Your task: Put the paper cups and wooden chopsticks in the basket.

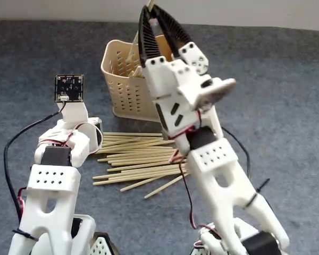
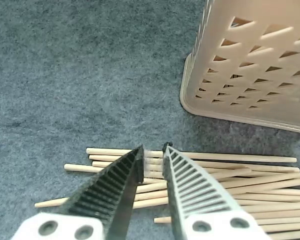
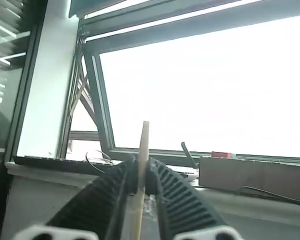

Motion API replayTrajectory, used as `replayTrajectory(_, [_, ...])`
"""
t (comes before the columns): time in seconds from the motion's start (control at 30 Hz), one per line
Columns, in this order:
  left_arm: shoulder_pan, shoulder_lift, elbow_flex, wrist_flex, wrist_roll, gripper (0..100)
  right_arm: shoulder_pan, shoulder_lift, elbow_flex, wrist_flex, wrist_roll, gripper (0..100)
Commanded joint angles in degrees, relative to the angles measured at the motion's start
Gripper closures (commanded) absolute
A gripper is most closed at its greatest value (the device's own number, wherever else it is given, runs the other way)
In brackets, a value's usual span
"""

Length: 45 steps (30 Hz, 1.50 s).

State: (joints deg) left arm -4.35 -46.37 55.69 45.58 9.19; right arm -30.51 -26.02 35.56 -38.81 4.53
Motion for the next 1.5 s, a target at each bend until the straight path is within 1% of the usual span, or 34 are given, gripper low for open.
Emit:
replayTrajectory(0.0, [-0.3, -1.5, -0.5, -1.1, 0.1, 92, -0.5, 4.0, -1.2, -7.0, 6.3, 99.3])
replayTrajectory(0.13, [-0.3, -1.5, -0.5, -1.1, 0.1, 92, -2.2, 4.7, 1.9, -7.6, 7.5, 98.8])
replayTrajectory(0.2, [-0.3, -1.5, -0.5, -1.1, 0.1, 92, -2.8, 4.6, 2.9, -5.0, 7.5, 98.2])
replayTrajectory(0.37, [-0.3, -1.5, -0.6, -1.1, 0.1, 92, -2.7, 4.6, 3.6, 0.0, 7.1, 89.4])
replayTrajectory(0.47, [-0.3, -1.5, -0.6, -1.1, 0.1, 92, -2.8, 3.6, 3.6, 1.9, 7.1, 89.3])
replayTrajectory(0.57, [-0.3, -1.5, -0.6, -1.1, 0.1, 92, -2.8, 0.2, 3.6, 6.5, 6.9, 89.3])
replayTrajectory(0.67, [-0.3, -1.5, -0.6, -1.1, 0.1, 92, -2.4, -4.1, 3.5, 12.0, 1.8, 89.3])
replayTrajectory(0.87, [-0.2, -1.5, -0.6, -1.1, 0.1, 92, -1.1, -15.3, 3.6, 28.8, -8.1, 89.3])
replayTrajectory(1.0, [-0.2, -1.5, -0.6, -1.1, 0.1, 92, 0.0, -22.9, 3.6, 43.0, -12.3, 89.3])
replayTrajectory(1.3, [-0.2, -1.4, -0.6, -1.1, 0.1, 92, 0.2, -35.8, 3.6, 73.4, -13.4, 89.3])
replayTrajectory(1.47, [-0.3, -1.4, -0.6, -1.1, 0.1, 92, 0.2, -40.2, 3.6, 87.7, -13.4, 89.3])
